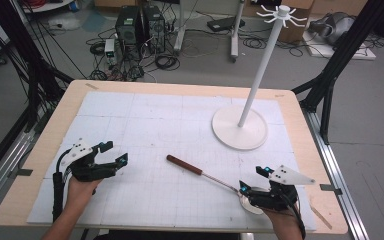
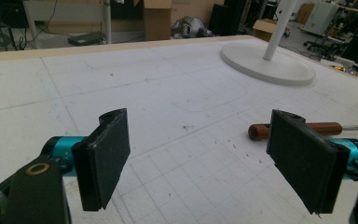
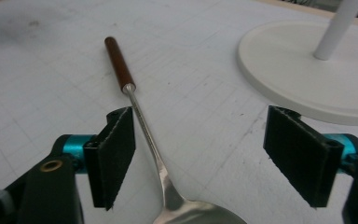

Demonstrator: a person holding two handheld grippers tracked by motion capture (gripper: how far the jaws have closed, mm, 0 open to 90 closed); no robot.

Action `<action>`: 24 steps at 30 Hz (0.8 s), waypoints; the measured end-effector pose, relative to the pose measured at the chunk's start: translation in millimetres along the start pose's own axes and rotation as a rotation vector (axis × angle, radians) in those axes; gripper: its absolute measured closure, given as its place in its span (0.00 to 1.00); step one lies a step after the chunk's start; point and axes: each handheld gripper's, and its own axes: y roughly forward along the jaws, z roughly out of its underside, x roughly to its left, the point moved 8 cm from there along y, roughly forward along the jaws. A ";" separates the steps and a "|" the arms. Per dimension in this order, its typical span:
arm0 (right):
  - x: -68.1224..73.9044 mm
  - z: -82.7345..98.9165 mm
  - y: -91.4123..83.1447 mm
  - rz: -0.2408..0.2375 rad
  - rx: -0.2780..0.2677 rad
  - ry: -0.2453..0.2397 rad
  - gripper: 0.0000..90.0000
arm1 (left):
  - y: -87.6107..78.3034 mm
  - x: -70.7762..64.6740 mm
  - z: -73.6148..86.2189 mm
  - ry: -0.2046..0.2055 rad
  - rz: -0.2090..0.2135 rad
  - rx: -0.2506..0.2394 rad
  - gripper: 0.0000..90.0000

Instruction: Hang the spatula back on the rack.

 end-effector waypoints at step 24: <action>22.1 16.3 62.6 -0.211 0.315 -0.180 0.53 | 0.8 0.6 5.4 0.000 -0.010 0.031 0.26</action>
